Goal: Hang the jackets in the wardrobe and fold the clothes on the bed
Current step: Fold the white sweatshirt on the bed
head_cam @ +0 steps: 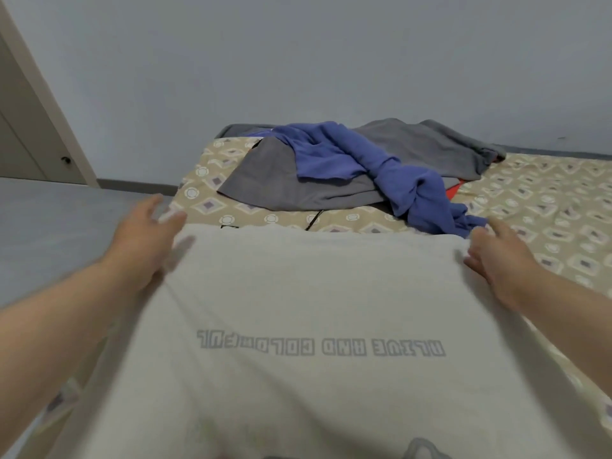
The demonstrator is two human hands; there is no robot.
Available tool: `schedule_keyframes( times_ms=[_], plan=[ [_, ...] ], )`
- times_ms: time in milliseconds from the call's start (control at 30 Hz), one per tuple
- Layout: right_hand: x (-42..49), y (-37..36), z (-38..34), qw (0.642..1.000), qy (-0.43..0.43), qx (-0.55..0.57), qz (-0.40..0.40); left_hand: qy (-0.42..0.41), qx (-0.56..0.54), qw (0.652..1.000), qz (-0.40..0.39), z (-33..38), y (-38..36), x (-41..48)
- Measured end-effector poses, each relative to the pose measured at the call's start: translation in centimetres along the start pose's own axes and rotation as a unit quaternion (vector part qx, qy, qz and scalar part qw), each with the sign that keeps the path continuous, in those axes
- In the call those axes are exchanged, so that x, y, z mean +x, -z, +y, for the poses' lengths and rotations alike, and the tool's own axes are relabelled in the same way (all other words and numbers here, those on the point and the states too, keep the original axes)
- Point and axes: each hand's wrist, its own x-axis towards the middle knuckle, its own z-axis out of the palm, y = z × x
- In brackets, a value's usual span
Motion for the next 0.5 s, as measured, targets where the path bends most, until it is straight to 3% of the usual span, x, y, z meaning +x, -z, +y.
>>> schedule_keyframes(
  times_ms=[67, 133, 200, 267, 300, 333, 367, 400, 433, 500],
  plan=[
    [-3.5, 0.5, 1.5, 0.973, 0.134, -0.183, -0.044, -0.112, 0.102, 0.987, -0.055, -1.0, 0.5, -4.1],
    [-8.4, 1.4, 3.9, 0.919, 0.233, -0.301, -0.103, -0.197, 0.227, 0.946, -0.123, -2.6, 1.2, -9.1],
    [-12.4, 2.8, 7.2, 0.845, 0.261, -0.434, -0.171, -0.212, 0.391, 0.877, -0.183, -5.3, 2.0, -13.2],
    [-15.1, 4.9, 9.5, 0.784, 0.246, -0.543, -0.174, -0.196, 0.485, 0.83, -0.196, -7.4, 3.4, -16.5],
    [-16.4, 5.9, 9.9, 0.786, 0.215, -0.557, -0.163, -0.185, 0.499, 0.825, -0.19, -7.9, 4.4, -17.4],
    [-17.7, 6.8, 9.8, 0.811, 0.183, -0.537, -0.142, -0.185, 0.502, 0.827, -0.174, -8.6, 5.5, -18.2],
    [-18.9, 7.8, 9.9, 0.859, 0.15, -0.481, -0.098, -0.181, 0.49, 0.84, -0.146, -8.9, 6.5, -18.7],
    [-19.9, 8.7, 9.9, 0.906, 0.108, -0.407, -0.037, -0.172, 0.463, 0.863, -0.111, -10.1, 7.4, -19.2],
    [-20.8, 9.7, 10.0, 0.942, 0.056, -0.33, 0.018, -0.107, 0.426, 0.891, -0.112, -11.4, 8.3, -20.1],
    [-22.2, 11.8, 10.2, 0.974, -0.042, -0.211, 0.066, -0.023, 0.339, 0.933, -0.119, -14.2, 10.4, -22.1]
  ],
)
